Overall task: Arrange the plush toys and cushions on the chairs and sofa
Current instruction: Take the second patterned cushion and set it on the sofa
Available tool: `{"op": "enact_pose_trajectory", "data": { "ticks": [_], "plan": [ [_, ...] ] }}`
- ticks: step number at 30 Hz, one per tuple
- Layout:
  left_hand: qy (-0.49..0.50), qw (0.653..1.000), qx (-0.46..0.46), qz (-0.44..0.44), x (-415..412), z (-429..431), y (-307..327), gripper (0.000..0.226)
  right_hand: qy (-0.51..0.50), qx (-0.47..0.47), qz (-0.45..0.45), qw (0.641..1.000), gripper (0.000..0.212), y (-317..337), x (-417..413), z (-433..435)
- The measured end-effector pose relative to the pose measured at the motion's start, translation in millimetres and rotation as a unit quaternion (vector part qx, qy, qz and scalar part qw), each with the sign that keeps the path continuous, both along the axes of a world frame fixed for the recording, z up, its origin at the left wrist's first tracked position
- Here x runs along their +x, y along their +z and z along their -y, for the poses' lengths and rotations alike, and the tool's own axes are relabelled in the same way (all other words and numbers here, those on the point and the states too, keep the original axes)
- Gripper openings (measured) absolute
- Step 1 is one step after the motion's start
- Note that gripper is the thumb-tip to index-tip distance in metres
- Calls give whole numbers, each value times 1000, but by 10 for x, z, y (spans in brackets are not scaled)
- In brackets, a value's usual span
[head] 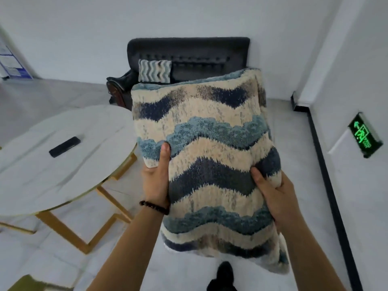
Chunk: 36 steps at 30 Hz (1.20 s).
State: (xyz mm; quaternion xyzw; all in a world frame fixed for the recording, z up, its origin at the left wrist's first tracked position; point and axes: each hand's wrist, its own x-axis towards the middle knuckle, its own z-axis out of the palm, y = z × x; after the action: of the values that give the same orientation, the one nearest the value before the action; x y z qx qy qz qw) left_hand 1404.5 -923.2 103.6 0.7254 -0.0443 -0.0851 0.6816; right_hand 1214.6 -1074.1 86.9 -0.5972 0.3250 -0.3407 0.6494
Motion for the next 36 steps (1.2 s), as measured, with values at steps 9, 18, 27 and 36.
{"op": "enact_pose_trajectory", "data": {
  "ticks": [9,18,27,36],
  "plan": [
    [-24,996,-72,48,1902,1761,179,36,2,-90,-49,995,62,371,2042,2009],
    [-116,988,-63,81,4115,3730,-269,83,-23,-93,-126,987,36,3,4192,3978],
    [-232,970,-36,56,5660,6028,-88,80,-171,-32,-71,982,33,102,5316,5713],
    [-167,986,2,-5,7038,8077,-368,76,-94,-4,-61,994,25,-221,6868,8003]
  ]
}}
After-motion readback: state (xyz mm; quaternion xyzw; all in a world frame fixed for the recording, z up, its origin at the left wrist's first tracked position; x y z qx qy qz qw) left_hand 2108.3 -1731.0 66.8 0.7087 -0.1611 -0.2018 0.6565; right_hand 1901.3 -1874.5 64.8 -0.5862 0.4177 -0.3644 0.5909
